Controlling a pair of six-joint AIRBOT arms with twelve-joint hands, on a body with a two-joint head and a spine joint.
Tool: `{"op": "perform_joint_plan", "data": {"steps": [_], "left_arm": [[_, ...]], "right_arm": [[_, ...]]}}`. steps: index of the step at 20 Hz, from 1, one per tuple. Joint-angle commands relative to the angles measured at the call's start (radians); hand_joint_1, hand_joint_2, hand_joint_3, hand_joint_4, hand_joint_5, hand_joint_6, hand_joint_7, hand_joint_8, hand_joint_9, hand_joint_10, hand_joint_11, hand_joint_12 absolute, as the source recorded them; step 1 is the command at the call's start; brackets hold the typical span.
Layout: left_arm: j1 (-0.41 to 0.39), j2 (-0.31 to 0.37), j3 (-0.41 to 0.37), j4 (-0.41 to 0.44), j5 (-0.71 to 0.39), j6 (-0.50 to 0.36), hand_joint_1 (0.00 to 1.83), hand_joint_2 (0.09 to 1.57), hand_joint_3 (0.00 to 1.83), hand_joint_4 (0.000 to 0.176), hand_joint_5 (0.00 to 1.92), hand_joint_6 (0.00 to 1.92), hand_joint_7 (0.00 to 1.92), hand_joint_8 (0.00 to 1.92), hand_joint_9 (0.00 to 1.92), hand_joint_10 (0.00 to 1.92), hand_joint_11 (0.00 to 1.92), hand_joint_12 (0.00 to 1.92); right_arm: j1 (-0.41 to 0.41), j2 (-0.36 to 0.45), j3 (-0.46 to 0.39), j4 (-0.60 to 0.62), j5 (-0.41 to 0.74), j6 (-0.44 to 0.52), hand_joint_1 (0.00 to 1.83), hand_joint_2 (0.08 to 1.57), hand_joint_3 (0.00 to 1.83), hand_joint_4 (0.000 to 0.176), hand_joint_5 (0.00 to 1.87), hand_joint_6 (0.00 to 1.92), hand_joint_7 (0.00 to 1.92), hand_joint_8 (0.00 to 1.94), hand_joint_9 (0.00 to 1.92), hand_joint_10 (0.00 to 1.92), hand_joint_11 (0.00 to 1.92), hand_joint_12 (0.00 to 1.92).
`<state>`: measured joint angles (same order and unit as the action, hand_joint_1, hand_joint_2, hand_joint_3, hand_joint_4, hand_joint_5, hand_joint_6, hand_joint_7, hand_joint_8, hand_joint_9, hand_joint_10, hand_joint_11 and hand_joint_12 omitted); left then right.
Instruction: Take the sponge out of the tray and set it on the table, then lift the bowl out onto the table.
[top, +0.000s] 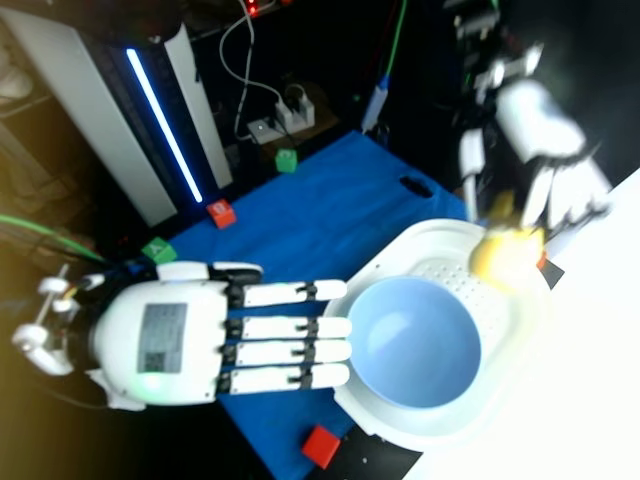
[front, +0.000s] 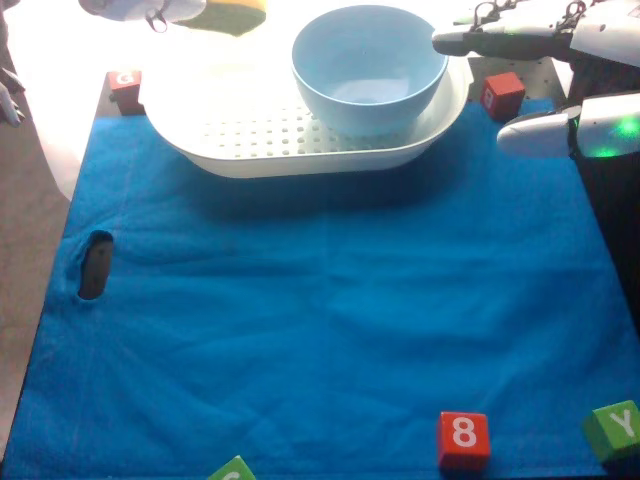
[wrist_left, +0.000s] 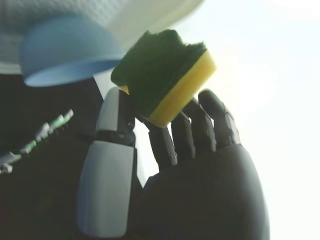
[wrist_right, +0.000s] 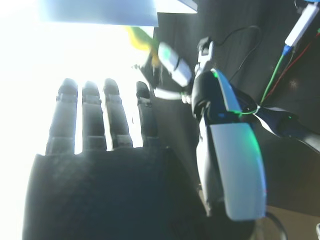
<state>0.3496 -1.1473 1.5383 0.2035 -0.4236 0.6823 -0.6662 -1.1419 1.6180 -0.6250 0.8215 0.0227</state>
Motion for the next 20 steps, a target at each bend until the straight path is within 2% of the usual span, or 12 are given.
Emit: {"op": "perform_joint_plan", "data": {"steps": [1,3,5,7,9,10,12,14,16,18,19,20], "left_arm": [[-0.012,0.009,-0.006,-0.012,-0.123,-0.002,1.17,1.21,0.0,0.0,0.8,1.14,0.79,1.42,0.48,1.12,0.0,1.49],[-0.011,0.053,-0.052,0.008,-0.143,-0.003,1.19,1.18,0.0,0.0,0.87,1.07,0.85,1.3,0.62,1.03,0.13,1.6],[0.011,0.125,-0.135,0.053,-0.169,-0.006,1.2,1.18,0.0,0.0,0.91,0.98,0.83,1.37,0.72,1.03,0.49,1.46],[0.041,0.195,-0.216,0.112,-0.215,-0.032,1.21,1.18,0.0,0.0,0.92,0.92,0.81,1.43,0.74,0.97,0.56,1.32],[0.074,0.239,-0.261,0.202,-0.276,-0.15,1.23,1.18,0.0,0.0,0.93,0.88,0.82,1.45,0.76,1.02,0.6,1.35],[0.108,0.258,-0.281,0.235,-0.322,-0.217,1.23,1.13,0.0,0.0,1.01,0.78,0.91,1.27,0.87,0.97,0.7,1.37],[0.191,0.298,-0.335,0.242,-0.407,-0.26,1.24,1.12,0.0,0.0,1.0,0.77,0.94,1.24,0.93,0.96,0.78,1.44],[0.272,0.331,-0.392,0.242,-0.47,-0.291,1.25,1.13,0.0,0.0,1.02,0.75,0.9,1.32,0.93,1.17,0.93,1.48],[0.319,0.337,-0.412,0.242,-0.497,-0.311,1.24,1.17,0.0,0.0,0.94,0.82,0.84,1.44,0.8,1.35,0.87,1.57],[0.371,0.329,-0.421,0.243,-0.496,-0.343,1.26,1.14,0.0,0.0,0.99,0.74,0.92,1.32,0.81,1.23,0.83,1.51],[0.405,0.318,-0.421,0.242,-0.496,-0.371,1.23,1.18,0.0,0.0,0.9,0.91,0.83,1.42,0.75,1.1,0.71,1.42],[0.431,0.309,-0.421,0.24,-0.492,-0.386,1.22,1.2,0.0,0.0,0.84,1.0,0.81,1.46,0.81,1.22,0.84,1.51]], "right_arm": [[0.002,0.0,0.001,0.067,0.09,0.011,0.53,1.25,0.01,0.12,0.15,0.0,0.09,0.01,0.04,0.01,0.0,0.0],[-0.005,0.0,0.0,0.068,0.09,0.023,0.5,1.25,0.01,0.117,0.16,0.0,0.11,0.01,0.07,0.02,0.05,0.02],[-0.007,0.002,-0.001,0.069,0.09,0.026,0.48,1.26,0.01,0.118,0.16,0.0,0.12,0.01,0.07,0.01,0.03,0.02],[-0.012,0.004,-0.002,0.074,0.09,0.029,0.48,1.27,0.0,0.133,0.16,0.0,0.12,0.0,0.08,0.01,0.04,0.02],[-0.019,0.012,-0.008,0.08,0.09,0.03,0.48,1.26,0.0,0.137,0.16,0.0,0.12,0.0,0.08,0.01,0.06,0.03],[-0.023,0.015,-0.011,0.084,0.09,0.03,0.5,1.25,0.0,0.13,0.17,0.01,0.12,0.0,0.08,0.01,0.07,0.04],[-0.024,0.015,-0.011,0.087,0.09,0.03,0.52,1.25,0.0,0.127,0.19,0.01,0.14,0.01,0.11,0.01,0.1,0.05],[-0.027,0.014,-0.013,0.088,0.09,0.03,0.56,1.25,0.0,0.14,0.19,0.01,0.15,0.01,0.12,0.01,0.11,0.05],[-0.03,0.013,-0.013,0.091,0.09,0.03,0.62,1.26,0.0,0.136,0.2,0.01,0.16,0.01,0.12,0.01,0.1,0.05],[-0.033,0.009,-0.013,0.093,0.09,0.03,0.64,1.26,0.0,0.135,0.2,0.0,0.15,0.0,0.12,0.01,0.1,0.05],[-0.033,0.007,-0.013,0.092,0.09,0.03,0.6,1.26,0.0,0.137,0.21,0.01,0.16,0.0,0.14,0.01,0.13,0.07],[-0.033,0.006,-0.013,0.092,0.09,0.03,0.6,1.25,0.0,0.154,0.21,0.0,0.15,0.0,0.13,0.0,0.09,0.06]]}}
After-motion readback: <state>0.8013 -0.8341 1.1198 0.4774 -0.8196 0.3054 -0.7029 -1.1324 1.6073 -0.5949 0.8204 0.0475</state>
